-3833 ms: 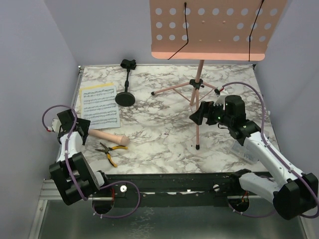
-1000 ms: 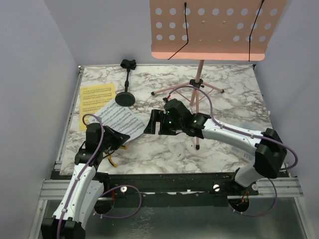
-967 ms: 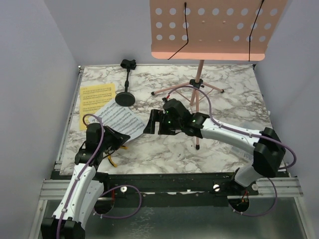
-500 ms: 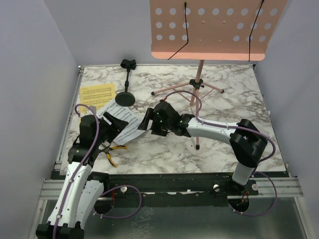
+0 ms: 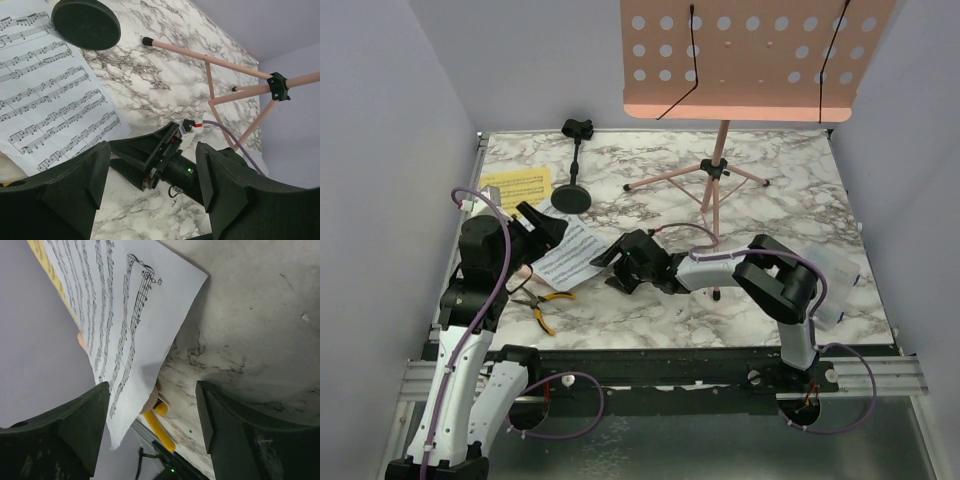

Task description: Set up the instrument practice props

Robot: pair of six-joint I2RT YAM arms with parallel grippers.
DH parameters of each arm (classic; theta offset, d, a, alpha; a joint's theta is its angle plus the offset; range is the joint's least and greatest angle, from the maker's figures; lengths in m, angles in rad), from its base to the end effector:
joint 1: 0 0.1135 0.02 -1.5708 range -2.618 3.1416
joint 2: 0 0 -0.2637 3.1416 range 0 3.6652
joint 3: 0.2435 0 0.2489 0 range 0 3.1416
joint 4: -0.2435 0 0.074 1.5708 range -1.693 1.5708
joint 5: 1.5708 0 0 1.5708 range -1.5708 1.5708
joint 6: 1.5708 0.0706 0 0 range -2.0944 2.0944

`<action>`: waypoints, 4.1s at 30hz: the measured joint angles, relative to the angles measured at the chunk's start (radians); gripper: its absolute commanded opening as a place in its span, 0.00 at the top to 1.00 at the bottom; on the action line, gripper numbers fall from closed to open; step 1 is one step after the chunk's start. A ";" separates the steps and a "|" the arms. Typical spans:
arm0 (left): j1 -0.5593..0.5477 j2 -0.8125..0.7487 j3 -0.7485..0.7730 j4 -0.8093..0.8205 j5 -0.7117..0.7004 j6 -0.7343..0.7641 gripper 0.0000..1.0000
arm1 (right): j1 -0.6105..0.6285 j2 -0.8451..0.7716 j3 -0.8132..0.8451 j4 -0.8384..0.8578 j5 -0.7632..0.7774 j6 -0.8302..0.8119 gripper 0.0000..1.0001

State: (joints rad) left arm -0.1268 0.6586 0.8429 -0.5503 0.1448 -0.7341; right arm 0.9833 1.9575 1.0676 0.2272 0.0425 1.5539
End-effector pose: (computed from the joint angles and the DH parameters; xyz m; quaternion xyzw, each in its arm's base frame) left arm 0.1696 -0.0319 0.3267 -0.2066 0.7965 -0.2900 0.4887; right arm 0.2420 0.3580 0.1189 0.2618 0.8595 0.4130 0.1487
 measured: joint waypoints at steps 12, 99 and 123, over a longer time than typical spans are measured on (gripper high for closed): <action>-0.012 0.074 0.171 -0.018 0.018 0.126 0.25 | 0.030 0.142 0.051 0.119 0.090 0.202 0.96; -0.458 0.198 0.211 0.974 0.545 -0.173 1.00 | 0.030 -1.282 -0.529 0.422 -0.292 -1.102 0.68; -0.458 0.320 0.365 0.769 0.000 -0.155 0.11 | 0.031 -1.118 0.033 0.145 0.212 -1.482 0.99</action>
State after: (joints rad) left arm -0.5846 0.9783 1.2076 0.2188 0.1448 -0.8894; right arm 1.0138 0.8398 1.1007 0.3725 0.2546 0.0719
